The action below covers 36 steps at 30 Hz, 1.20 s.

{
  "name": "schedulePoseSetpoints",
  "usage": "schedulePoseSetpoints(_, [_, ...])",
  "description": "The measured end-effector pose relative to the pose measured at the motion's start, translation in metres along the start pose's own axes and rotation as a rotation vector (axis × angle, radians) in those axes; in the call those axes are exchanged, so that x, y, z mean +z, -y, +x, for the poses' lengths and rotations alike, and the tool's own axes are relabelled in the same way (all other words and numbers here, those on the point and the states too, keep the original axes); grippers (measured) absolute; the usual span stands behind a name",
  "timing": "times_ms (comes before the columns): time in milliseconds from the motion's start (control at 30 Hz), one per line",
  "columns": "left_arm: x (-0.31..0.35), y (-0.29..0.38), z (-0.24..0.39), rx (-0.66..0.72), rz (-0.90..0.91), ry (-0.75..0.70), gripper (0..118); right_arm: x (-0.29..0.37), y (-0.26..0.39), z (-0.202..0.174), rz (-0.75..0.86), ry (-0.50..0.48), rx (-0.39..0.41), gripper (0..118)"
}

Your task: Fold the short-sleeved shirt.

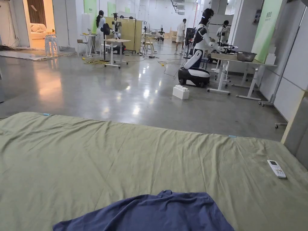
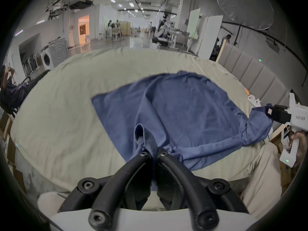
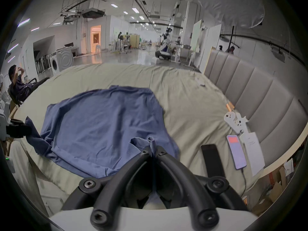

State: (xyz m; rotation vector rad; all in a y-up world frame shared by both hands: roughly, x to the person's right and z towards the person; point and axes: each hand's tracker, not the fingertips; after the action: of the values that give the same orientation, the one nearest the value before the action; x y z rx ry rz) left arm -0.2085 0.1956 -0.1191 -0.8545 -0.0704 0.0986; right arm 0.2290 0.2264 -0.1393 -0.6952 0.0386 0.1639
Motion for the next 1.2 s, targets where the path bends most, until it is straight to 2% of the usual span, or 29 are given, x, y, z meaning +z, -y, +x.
schedulePoseSetpoints(233, [-0.006, 0.008, 0.022, 0.036, -0.033, -0.038, 6, -0.029, 0.016, -0.011, -0.037, 0.013, -0.012, 3])
schedulePoseSetpoints(300, [0.001, 0.003, 0.026, 0.049, -0.02, -0.05, 9, -0.03, 0.014, -0.013, -0.037, 0.013, -0.025, 8])
schedulePoseSetpoints(333, [0.003, 0.0, 0.028, 0.056, -0.009, -0.057, 16, -0.029, 0.013, -0.013, -0.029, 0.015, -0.03, 16])
schedulePoseSetpoints(433, [0.0, -0.014, 0.024, 0.042, 0.04, -0.048, 60, -0.023, 0.0, -0.019, 0.026, 0.018, -0.035, 42])
schedulePoseSetpoints(467, [0.004, -0.021, 0.028, 0.024, 0.071, -0.05, 73, -0.02, -0.005, -0.02, 0.062, 0.015, -0.047, 57])
schedulePoseSetpoints(567, [0.006, -0.04, 0.032, -0.016, 0.155, -0.055, 75, -0.013, -0.024, -0.026, 0.174, 0.011, -0.051, 100])
schedulePoseSetpoints(600, [0.009, -0.047, 0.035, -0.019, 0.191, -0.052, 75, -0.01, -0.031, -0.028, 0.211, 0.015, -0.051, 103])
schedulePoseSetpoints(767, [0.018, -0.075, 0.041, -0.014, 0.403, -0.072, 75, 0.006, -0.066, -0.043, 0.423, 0.048, -0.028, 102])
schedulePoseSetpoints(867, [0.028, -0.087, 0.047, 0.01, 0.527, -0.108, 73, 0.018, -0.084, -0.052, 0.552, 0.061, -0.023, 95])
schedulePoseSetpoints(933, [0.031, -0.09, 0.048, 0.026, 0.597, -0.117, 65, 0.023, -0.091, -0.059, 0.606, 0.066, -0.007, 76])
schedulePoseSetpoints(967, [0.034, -0.093, 0.05, 0.027, 0.621, -0.128, 51, 0.025, -0.095, -0.063, 0.627, 0.083, 0.008, 52])
schedulePoseSetpoints(1033, [0.036, -0.094, 0.055, 0.008, 0.654, -0.169, 24, 0.03, -0.1, -0.07, 0.684, 0.13, 0.038, 15])
schedulePoseSetpoints(1067, [0.037, -0.094, 0.058, 0.002, 0.664, -0.189, 16, 0.03, -0.099, -0.072, 0.678, 0.122, 0.012, 13])
schedulePoseSetpoints(1100, [0.039, -0.093, 0.059, -0.003, 0.679, -0.197, 15, 0.029, -0.1, -0.072, 0.687, 0.118, 0.004, 12])
schedulePoseSetpoints(1133, [0.04, -0.092, 0.059, 0.002, 0.688, -0.187, 7, 0.029, -0.101, -0.072, 0.689, 0.108, -0.009, 8])
schedulePoseSetpoints(1200, [0.045, -0.09, 0.062, 0.009, 0.696, -0.181, 5, 0.028, -0.101, -0.074, 0.702, 0.099, -0.038, 3])
